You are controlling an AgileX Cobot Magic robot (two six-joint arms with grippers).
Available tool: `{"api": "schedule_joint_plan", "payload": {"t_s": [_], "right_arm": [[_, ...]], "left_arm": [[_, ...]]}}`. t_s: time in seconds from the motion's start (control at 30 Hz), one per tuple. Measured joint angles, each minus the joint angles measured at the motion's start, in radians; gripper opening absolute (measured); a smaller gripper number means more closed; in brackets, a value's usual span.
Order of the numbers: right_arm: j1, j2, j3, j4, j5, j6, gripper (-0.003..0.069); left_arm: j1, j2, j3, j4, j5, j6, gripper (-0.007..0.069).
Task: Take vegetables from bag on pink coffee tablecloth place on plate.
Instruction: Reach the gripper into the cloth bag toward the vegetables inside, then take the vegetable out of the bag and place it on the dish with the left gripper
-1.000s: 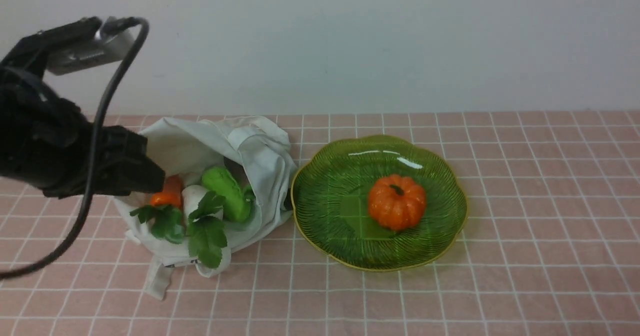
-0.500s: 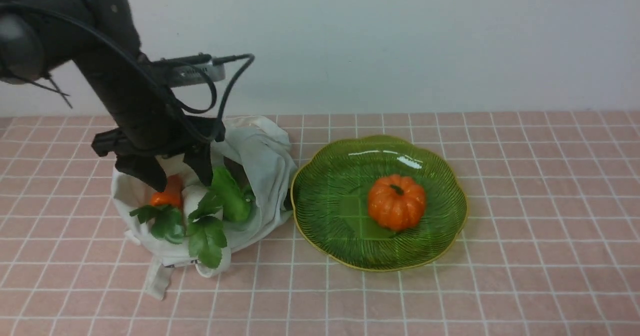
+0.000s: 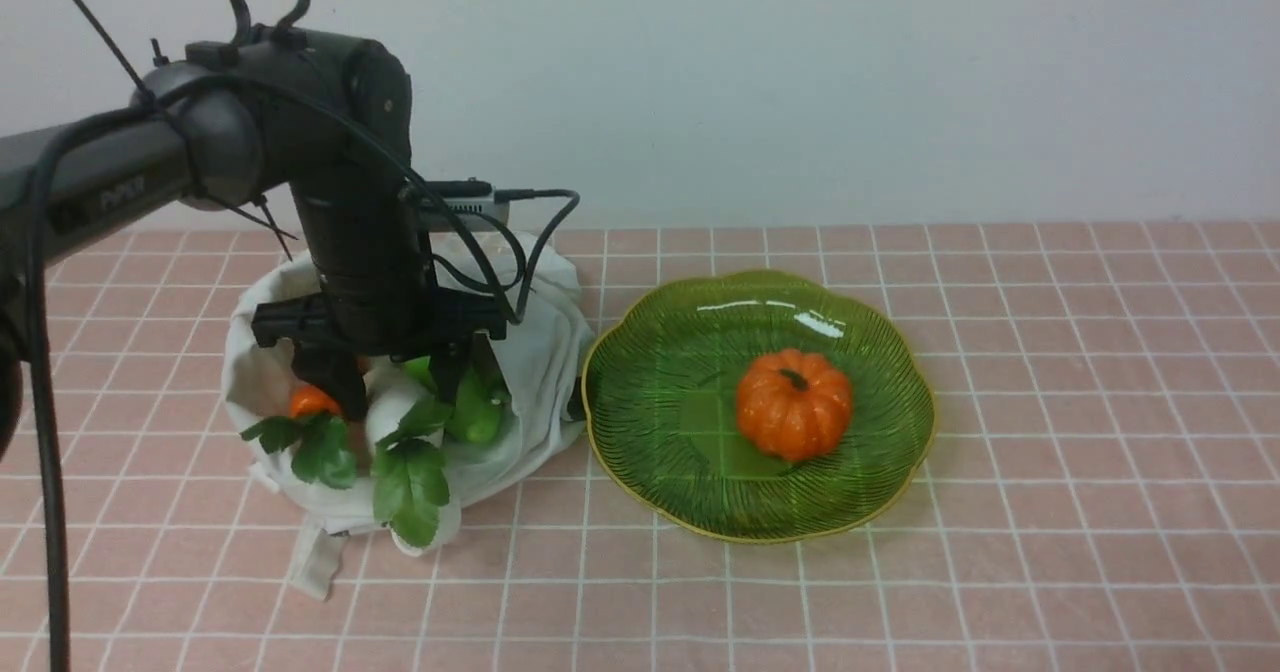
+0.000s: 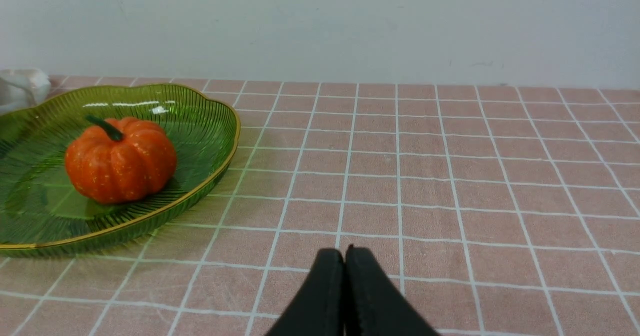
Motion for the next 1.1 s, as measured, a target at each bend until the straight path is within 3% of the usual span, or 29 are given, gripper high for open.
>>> {"api": "schedule_joint_plan", "payload": {"t_s": [0.17,0.4,0.6,0.87,1.1], "right_arm": [[0.000,0.000,0.000,0.000,0.000,0.000,-0.0015],[0.000,0.000,0.000,0.000,0.000,0.000,-0.0015],[0.000,0.000,0.000,0.000,0.000,0.000,-0.0015],[0.000,0.000,0.000,0.000,0.000,0.000,-0.0015],[0.000,0.000,0.000,0.000,0.000,0.000,-0.0015]], "left_arm": [[-0.016,0.030,0.000,0.018,0.008,-0.004,0.0427],[-0.043,-0.019,0.002,0.008,0.008,0.055,0.0426],[-0.060,-0.154,0.002,-0.090,0.009,0.104,0.0426],[-0.060,-0.349,0.002,-0.130,0.013,0.165,0.0426],[-0.106,-0.435,0.002,-0.306,0.016,0.299,0.0426]]}}
